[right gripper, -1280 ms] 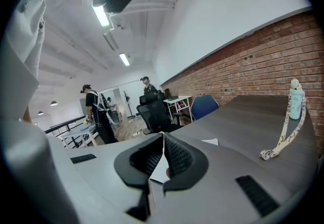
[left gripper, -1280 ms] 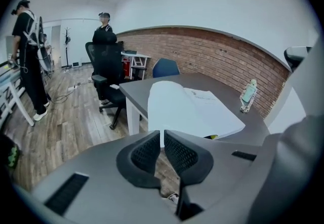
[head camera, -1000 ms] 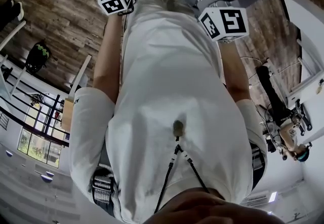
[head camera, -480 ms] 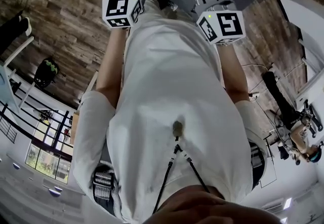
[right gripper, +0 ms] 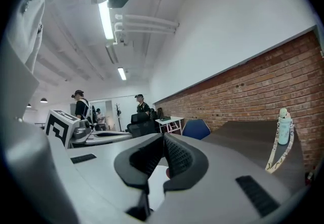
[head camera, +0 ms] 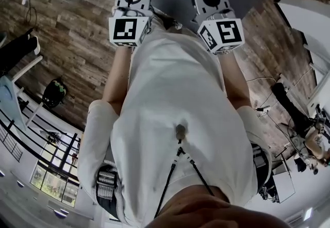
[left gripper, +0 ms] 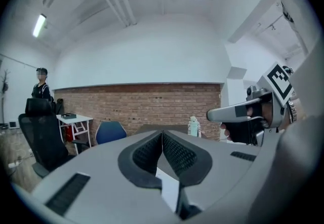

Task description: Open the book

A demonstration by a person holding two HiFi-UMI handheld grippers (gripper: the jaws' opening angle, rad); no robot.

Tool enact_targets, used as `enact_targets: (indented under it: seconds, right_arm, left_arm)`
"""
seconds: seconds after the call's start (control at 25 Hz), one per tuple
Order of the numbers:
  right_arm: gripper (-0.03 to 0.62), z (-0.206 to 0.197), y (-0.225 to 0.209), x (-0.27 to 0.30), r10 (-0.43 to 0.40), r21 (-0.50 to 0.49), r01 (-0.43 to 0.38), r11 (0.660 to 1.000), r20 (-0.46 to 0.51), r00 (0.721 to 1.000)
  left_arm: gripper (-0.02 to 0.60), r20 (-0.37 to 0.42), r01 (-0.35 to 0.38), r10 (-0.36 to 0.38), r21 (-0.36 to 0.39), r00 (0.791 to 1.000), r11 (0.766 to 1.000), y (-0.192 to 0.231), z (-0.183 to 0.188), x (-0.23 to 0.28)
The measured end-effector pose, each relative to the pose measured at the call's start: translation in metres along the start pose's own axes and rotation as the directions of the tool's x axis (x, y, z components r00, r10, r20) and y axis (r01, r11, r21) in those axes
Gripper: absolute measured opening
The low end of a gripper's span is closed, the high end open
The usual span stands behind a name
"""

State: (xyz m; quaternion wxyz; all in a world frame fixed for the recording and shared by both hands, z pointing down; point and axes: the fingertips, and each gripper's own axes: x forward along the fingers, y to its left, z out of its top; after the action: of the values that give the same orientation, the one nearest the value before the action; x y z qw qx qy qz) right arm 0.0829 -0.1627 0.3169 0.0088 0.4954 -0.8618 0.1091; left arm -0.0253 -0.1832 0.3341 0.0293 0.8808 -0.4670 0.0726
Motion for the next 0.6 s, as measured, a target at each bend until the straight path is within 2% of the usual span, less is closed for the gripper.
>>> enact_targets:
  seconds: [0.12,0.2,0.32,0.6]
  right_arm:
    - [0.037,0.017,0.003,-0.006,-0.007,-0.007,0.007,1.000,0.031,0.999]
    - [0.037,0.029,0.003,-0.011,-0.011,-0.014,0.012,1.000,0.054,0.998]
    - [0.037,0.048,0.004,-0.019,-0.022,-0.024,0.024,0.999,0.084,0.996]
    - [0.037,0.082,0.019,-0.027,-0.033,-0.037,0.038,0.999,0.132,0.991]
  left_arm:
    - [0.026,0.043,0.021,-0.023,0.031,0.999,0.999,-0.013,0.024,-0.006]
    - [0.026,0.120,0.031,-0.035,0.035,0.992,0.999,-0.023,0.050,-0.008]
    - [0.026,0.239,0.034,-0.043,0.043,0.970,0.999,-0.035,0.089,-0.013]
    - [0.026,0.291,0.031,-0.047,0.061,0.956,0.998,-0.035,0.126,-0.031]
